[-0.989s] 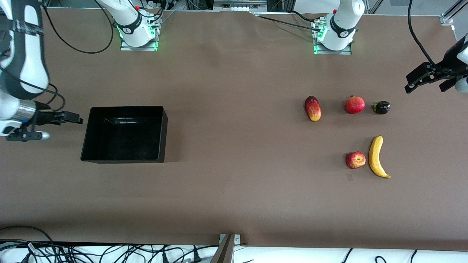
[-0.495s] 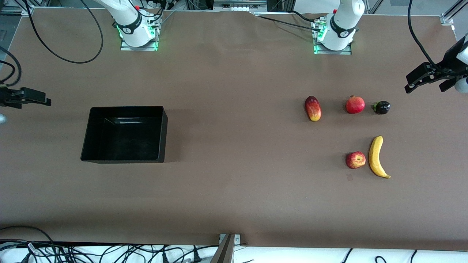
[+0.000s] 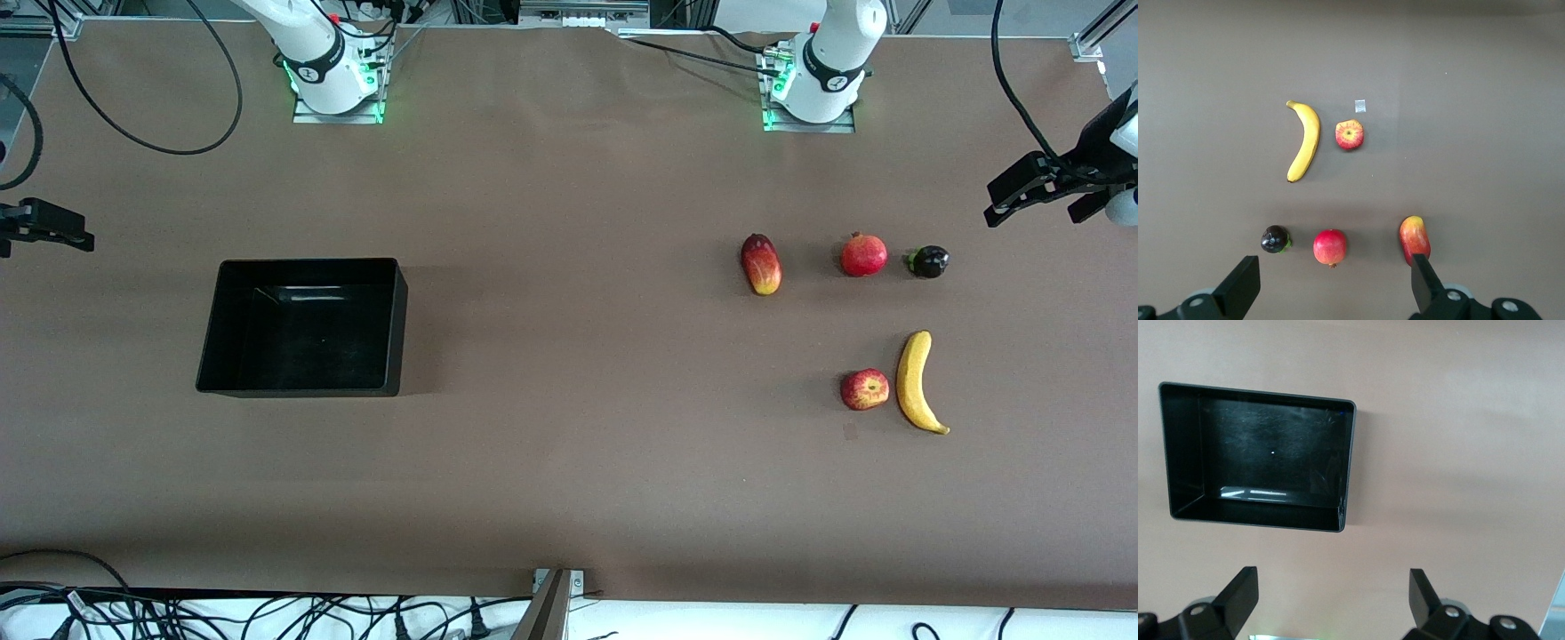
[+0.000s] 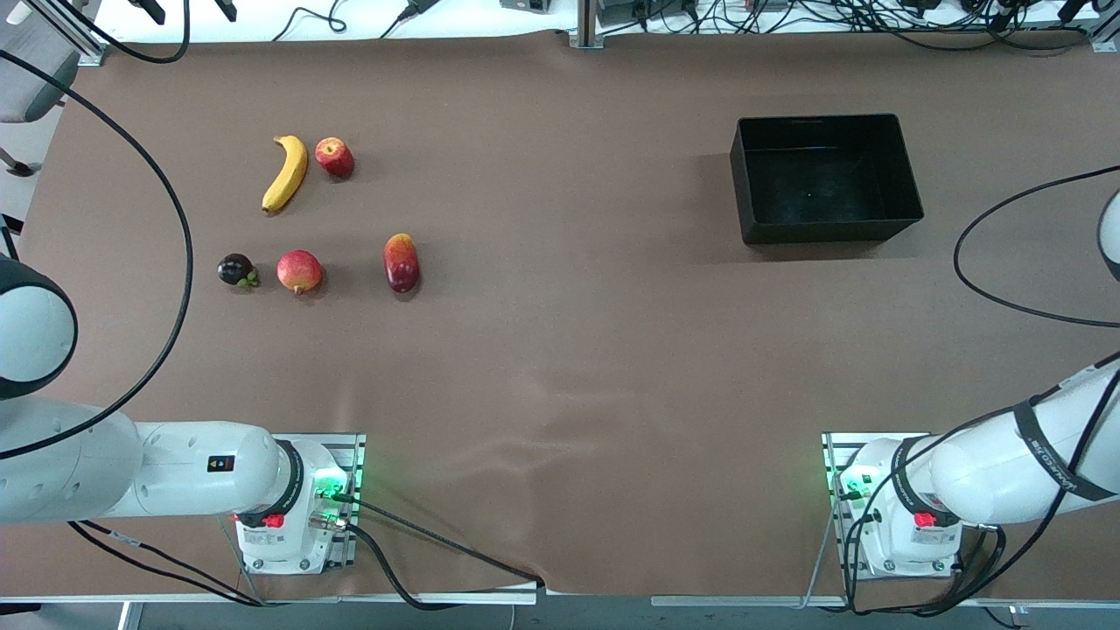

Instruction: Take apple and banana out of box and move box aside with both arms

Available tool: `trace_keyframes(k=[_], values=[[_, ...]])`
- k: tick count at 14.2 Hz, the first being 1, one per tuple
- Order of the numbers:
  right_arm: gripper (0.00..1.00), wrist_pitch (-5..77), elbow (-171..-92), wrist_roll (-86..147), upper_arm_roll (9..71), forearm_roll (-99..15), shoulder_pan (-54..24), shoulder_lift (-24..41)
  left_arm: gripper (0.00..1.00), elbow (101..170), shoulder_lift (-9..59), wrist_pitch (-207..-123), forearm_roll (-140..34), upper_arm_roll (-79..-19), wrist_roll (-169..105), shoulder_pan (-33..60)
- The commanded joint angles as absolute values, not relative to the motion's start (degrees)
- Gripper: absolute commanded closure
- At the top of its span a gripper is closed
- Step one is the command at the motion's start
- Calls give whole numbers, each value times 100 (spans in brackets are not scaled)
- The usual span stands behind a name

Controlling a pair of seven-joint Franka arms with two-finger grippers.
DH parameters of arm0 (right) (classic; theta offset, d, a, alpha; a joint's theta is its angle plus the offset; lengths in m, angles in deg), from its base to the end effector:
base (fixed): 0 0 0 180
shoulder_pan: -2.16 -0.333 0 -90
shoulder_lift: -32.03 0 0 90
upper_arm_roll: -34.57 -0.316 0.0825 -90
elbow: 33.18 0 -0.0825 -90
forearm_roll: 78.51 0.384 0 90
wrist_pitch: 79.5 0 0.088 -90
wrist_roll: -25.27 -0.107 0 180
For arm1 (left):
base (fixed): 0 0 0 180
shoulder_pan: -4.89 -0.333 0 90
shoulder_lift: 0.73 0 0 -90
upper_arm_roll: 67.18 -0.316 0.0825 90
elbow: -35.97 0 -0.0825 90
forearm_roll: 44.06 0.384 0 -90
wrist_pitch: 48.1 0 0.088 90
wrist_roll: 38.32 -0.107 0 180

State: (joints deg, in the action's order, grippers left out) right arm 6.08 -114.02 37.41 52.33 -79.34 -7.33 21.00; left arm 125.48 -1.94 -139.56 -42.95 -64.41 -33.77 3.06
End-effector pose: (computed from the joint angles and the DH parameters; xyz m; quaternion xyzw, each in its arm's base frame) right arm 0.5974 -0.0703 0.5864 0.9975 0.0347 -0.0559 0.0270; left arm 0.5509 -0.0073 0.6425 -0.9991 -0.0315 -0.0280 0.0089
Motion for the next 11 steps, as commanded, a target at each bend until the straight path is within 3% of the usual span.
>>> trace_keyframes(k=[1,3,11], values=[[0,1373,-12929,3116,3805,-8141,457,3280,0,12694,-354,-13951,-4257,-6508,-3340,375],[0,1647,-13440,3098,3300,-8133,919,3598,0,12694,-354,-13951,-4257,-6508,-3340,375],[0,1587,-13170,3133,3317,-8071,762,3634,0,12694,-345,-13951,-4257,-6508,-3340,366]])
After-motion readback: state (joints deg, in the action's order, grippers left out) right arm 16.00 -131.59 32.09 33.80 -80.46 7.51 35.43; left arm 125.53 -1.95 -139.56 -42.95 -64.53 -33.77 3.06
